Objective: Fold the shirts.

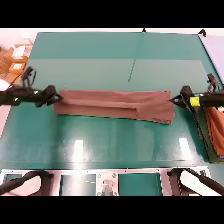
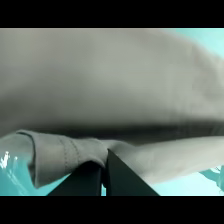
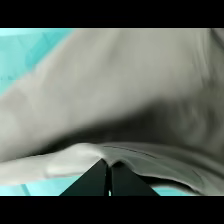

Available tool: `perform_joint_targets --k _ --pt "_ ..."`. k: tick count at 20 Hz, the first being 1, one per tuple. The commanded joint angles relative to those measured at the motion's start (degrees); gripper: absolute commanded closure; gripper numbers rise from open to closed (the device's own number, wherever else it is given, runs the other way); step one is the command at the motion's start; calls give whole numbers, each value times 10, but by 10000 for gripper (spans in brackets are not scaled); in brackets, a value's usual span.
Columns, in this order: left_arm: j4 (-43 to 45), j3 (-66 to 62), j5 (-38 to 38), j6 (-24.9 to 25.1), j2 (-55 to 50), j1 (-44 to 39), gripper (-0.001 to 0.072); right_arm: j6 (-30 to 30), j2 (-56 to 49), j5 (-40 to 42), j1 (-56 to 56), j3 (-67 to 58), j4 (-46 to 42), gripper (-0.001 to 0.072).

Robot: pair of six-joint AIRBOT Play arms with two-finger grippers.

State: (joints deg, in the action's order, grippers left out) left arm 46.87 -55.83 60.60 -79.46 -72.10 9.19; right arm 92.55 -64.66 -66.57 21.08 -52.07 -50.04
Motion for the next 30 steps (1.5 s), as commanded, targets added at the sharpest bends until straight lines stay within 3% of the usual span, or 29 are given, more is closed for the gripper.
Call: perform_joint_targets --k 1,3,4,5,6,8,9,11,12,14,15,16,17,18,19,24,30 --pt "-10 -111 -38 -2 -143 -43 684 1 -111 68 -26 -60 20 692" --pt "-10 -162 -43 -9 -203 -46 683 1 -168 88 -25 -86 24 691" --pt "-10 -182 -49 -16 -225 -45 618 0 -194 99 -25 -98 27 691" --pt "-10 -195 -60 -17 -238 -45 360 -9 -220 109 -25 -114 27 690" --pt "-9 -203 -73 -18 -241 -45 201 -18 -242 110 -23 -132 26 653" --pt "-9 -226 -64 -18 -239 -33 200 -41 -259 83 -5 -166 25 380" --pt "-8 -246 -35 -21 -238 -18 200 -61 -258 64 11 -185 25 290" --pt "-6 -291 40 -27 -237 19 200 -107 -258 -3 49 -224 22 227" --pt "-6 -311 78 -32 -237 35 200 -135 -258 -35 68 -235 14 158" --pt "-6 -338 151 -32 -237 59 202 -185 -259 -80 96 -229 -2 158" --pt "-3 -341 169 -31 -237 59 267 -199 -259 -90 104 -213 -11 145" --pt "-1 -340 181 -28 -237 58 425 -219 -259 -89 107 -194 -12 95" --pt "-2 -340 188 -18 -237 54 609 -251 -264 -90 107 -177 -12 95" --pt "-4 -340 190 -15 -237 48 684 -275 -272 -90 107 -165 -12 92" --pt "-4 -340 189 -14 -237 43 684 -294 -286 -90 106 -162 -11 51" --pt "-9 -340 199 -15 -237 21 684 -371 -377 -142 104 -217 22 51" --pt "-16 -340 185 1 -237 -23 684 -373 -434 -153 81 -249 27 51"
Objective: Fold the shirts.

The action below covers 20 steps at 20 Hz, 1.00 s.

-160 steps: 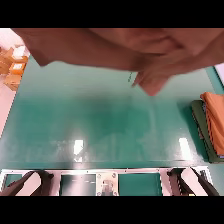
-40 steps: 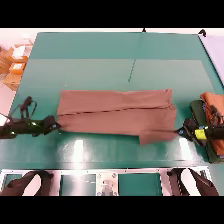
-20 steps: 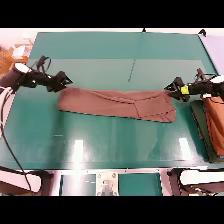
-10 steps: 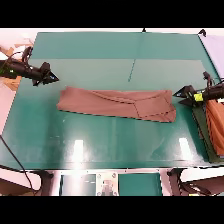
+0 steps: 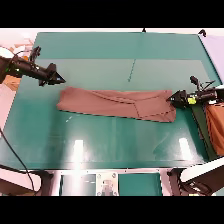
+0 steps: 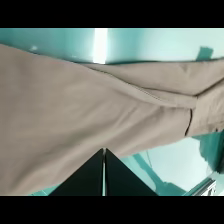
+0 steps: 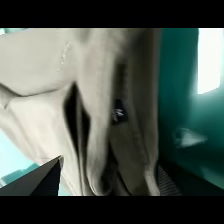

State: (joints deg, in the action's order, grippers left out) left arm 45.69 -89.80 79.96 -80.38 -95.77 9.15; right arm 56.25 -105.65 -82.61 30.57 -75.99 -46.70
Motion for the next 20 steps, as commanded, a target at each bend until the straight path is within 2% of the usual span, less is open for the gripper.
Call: perform_joint_targets --k 1,2,4,5,6,8,10,13,15,17,20 --pt "-6 -1 -17 14 0 -39 685 -8 -24 16 -27 -10 -7 52" --pt "-6 -1 -26 14 0 -57 684 -6 -24 25 -39 -10 -7 96" --pt "-6 -1 -45 29 -1 -98 684 -3 -24 30 -58 -10 -9 498" --pt "-5 0 -54 31 -2 -120 684 2 -24 28 -62 -10 -9 653" --pt "-5 0 -63 34 -4 -140 684 3 -23 24 -63 -10 -8 689" --pt "3 6 -103 44 -4 -181 684 6 -14 13 -63 -16 -9 691" --pt "5 28 -173 48 -4 -226 684 17 12 -2 -66 -29 -7 691" --pt "3 68 -297 70 -12 -304 684 37 71 -61 -78 -69 4 691" --pt "-5 69 -349 70 -47 -359 684 56 116 -106 -96 -103 26 691" --pt "-26 61 -376 70 -95 -403 685 79 151 -138 -119 -132 49 691" --pt "-33 0 -359 69 -168 -442 685 114 187 -162 -170 -183 58 690"
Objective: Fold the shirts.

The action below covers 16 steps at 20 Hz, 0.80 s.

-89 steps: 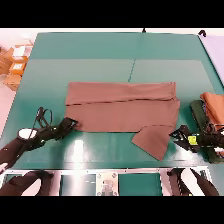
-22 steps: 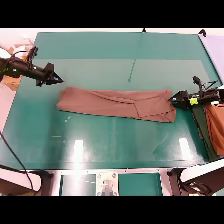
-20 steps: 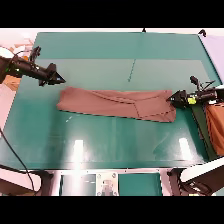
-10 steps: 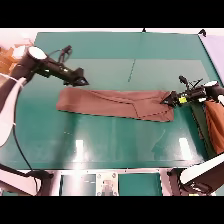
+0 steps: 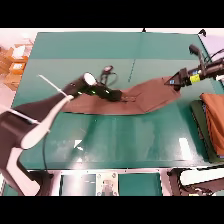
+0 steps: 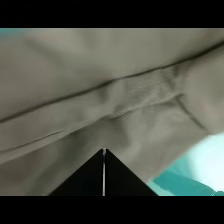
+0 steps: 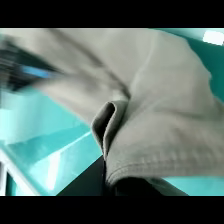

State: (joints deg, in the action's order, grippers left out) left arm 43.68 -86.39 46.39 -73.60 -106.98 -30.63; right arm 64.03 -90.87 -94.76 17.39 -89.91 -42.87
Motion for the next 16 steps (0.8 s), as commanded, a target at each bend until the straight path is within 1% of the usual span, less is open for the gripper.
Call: perform_joint_targets --k 1,4,7,9,10,11,12,13,14,15,16 --pt "-18 -60 -11 1 -76 -52 684 44 47 -42 -56 -59 20 690" --pt "-26 -107 6 -9 -108 -60 684 80 53 -52 -101 -117 19 691" --pt "-31 -124 18 -9 -109 -59 685 94 53 -53 -127 -134 19 690" --pt "-4 -150 67 -9 -106 -47 685 97 53 -52 -135 -133 18 690" --pt "27 -172 113 -15 -105 -35 685 106 53 -49 -138 -133 18 690" --pt "78 -205 178 -33 -105 -15 685 110 53 -44 -141 -133 19 690" --pt "153 -238 247 -63 -105 6 685 111 53 -35 -146 -133 19 690" --pt "259 -276 327 -92 -103 28 686 120 53 -22 -156 -133 19 690" --pt "380 -301 397 -107 -95 50 686 123 53 -8 -169 -132 19 690" --pt "485 -307 435 -110 -77 71 686 123 52 9 -187 -132 19 690" --pt "545 -298 440 -123 -52 99 686 129 49 30 -206 -130 19 690"
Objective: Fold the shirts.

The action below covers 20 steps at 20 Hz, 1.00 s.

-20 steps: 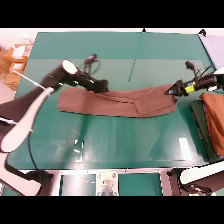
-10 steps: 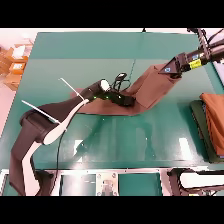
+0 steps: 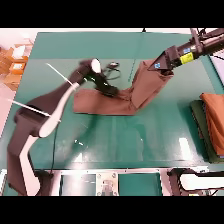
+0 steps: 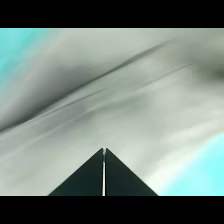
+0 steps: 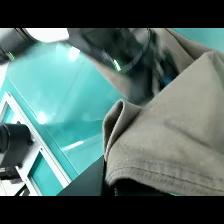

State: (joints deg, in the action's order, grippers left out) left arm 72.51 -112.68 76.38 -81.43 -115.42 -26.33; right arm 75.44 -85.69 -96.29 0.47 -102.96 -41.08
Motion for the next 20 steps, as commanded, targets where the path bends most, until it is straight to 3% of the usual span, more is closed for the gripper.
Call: perform_joint_targets --k 1,4,9,10,11,12,14,15,16,20 --pt "260 -24 134 -46 58 86 686 25 -8 70 -60 3 1 690" --pt "263 -13 139 -30 114 174 686 40 -49 168 -155 7 0 690" --pt "203 -13 125 -24 149 288 685 39 -201 442 -357 7 17 686" --pt "189 -13 124 -21 149 304 685 38 -236 517 -393 7 23 612" --pt "185 -13 122 -21 149 314 685 35 -269 586 -426 6 23 331" --pt "185 -13 121 -20 149 322 685 35 -289 619 -442 3 21 143" --pt "185 -13 119 -7 149 332 685 35 -282 576 -424 1 -7 172" --pt "185 -13 119 -6 149 334 685 47 -263 521 -394 1 -47 285" --pt "183 -13 119 -6 149 334 685 76 -241 458 -355 1 -95 305" --pt "135 -13 111 -6 149 334 685 161 -160 276 -184 24 -256 288"
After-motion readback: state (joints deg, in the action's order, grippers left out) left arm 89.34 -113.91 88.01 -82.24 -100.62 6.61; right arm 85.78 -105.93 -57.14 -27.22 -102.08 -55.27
